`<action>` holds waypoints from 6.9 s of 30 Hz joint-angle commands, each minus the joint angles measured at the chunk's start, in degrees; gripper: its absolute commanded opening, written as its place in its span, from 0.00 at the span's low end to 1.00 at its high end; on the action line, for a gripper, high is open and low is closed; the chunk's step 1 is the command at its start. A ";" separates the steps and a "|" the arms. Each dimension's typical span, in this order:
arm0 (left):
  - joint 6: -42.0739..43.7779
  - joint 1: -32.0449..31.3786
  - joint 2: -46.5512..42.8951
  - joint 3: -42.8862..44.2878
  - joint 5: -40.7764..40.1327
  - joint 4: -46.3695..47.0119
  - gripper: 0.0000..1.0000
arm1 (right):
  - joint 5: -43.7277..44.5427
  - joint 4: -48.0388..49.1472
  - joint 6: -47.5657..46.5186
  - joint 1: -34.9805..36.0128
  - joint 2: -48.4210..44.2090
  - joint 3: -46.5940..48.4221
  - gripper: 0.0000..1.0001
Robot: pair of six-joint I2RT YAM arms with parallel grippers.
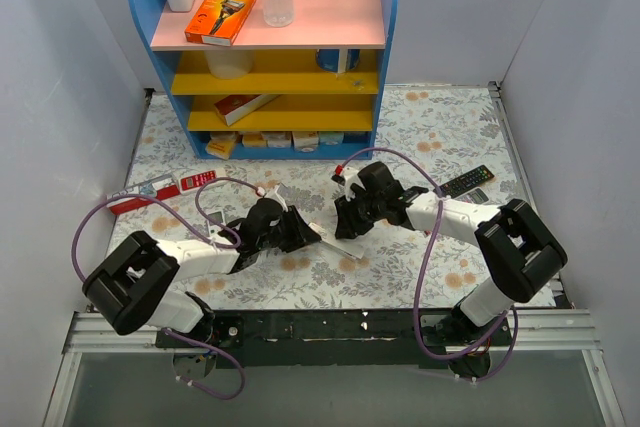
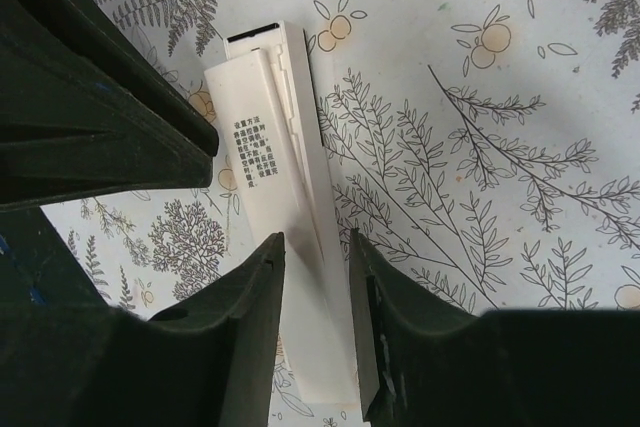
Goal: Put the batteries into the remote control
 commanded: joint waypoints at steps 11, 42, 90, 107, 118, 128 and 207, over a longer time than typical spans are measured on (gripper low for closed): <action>-2.18 -0.34 3.13 -1.05 -1.90 3.91 0.13 | -4.45 -1.00 -2.38 -0.23 1.85 2.55 0.27; -8.52 -0.69 1.45 -5.45 -3.83 13.92 0.46 | -5.06 -5.48 -8.36 -0.23 2.37 4.48 0.27; 12.03 3.70 -1.02 7.20 -5.60 -5.14 0.72 | 13.04 12.26 38.74 -0.23 -33.57 -28.20 0.55; 19.52 6.08 8.49 13.89 3.02 -9.45 0.68 | 14.19 17.63 44.90 -0.23 -30.85 -33.05 0.36; 20.31 6.16 9.81 14.33 3.38 -10.16 0.62 | 14.45 19.04 45.17 -0.23 -29.18 -33.05 0.32; 19.26 6.16 8.84 13.28 4.78 -10.07 0.50 | 13.84 20.44 44.99 -0.23 -27.68 -32.61 0.31; 11.44 1.86 3.39 4.66 0.74 -11.12 0.23 | 26.31 -9.00 22.32 0.21 -19.69 -17.85 0.41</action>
